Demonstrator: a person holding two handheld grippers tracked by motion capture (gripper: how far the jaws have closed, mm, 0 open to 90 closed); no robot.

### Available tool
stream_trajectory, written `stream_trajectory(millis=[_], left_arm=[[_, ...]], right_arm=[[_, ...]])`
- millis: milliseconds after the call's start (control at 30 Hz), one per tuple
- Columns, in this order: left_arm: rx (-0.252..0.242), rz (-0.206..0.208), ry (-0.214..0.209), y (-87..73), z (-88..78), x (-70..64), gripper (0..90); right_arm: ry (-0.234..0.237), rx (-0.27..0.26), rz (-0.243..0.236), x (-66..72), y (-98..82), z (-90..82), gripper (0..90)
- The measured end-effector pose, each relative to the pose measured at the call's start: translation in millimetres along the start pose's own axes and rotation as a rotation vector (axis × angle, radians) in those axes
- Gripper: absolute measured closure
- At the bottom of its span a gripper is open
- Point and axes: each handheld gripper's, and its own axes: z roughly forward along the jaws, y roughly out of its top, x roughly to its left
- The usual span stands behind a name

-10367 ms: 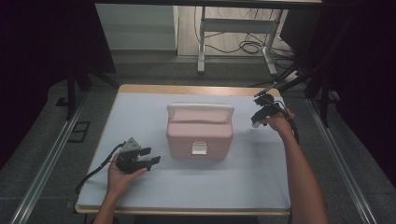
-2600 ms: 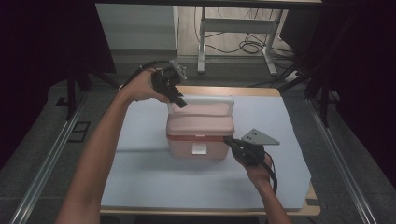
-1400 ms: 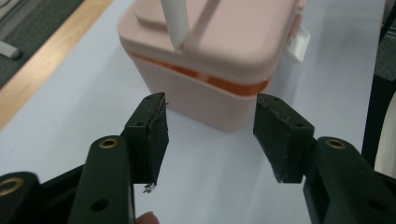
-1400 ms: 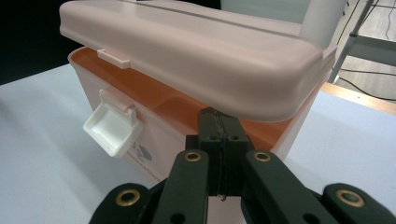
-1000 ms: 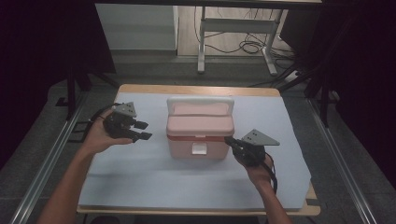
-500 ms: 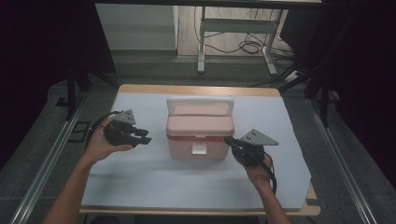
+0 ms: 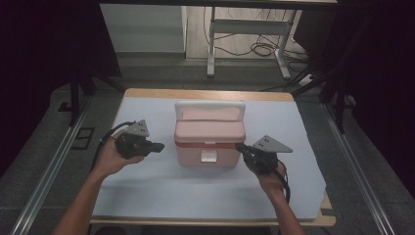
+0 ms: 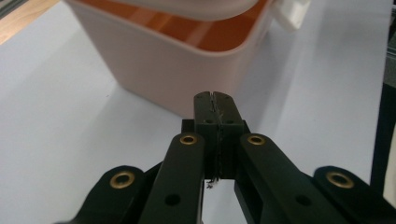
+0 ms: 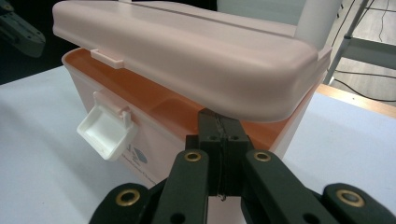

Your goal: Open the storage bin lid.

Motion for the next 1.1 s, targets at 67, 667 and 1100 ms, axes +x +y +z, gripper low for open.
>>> stream_trajectory(millis=[67, 667, 1100], left_arm=[[-0.002, 0.009, 0.000, 4.1, 2.1, -7.1, 90.0], [-0.042, 0.046, -0.013, 22.6, 18.5, -35.5, 90.0], [-0.048, 0.069, -0.035, 34.4, 43.7, -49.9, 90.0]], right_arm=[[0.000, -0.002, -0.001, -0.2, 0.2, -0.3, 90.0], [-0.003, -0.004, 0.000, -0.1, 1.1, -0.9, 90.0], [-0.002, -0.004, 0.002, -0.2, 0.2, -0.4, 90.0]])
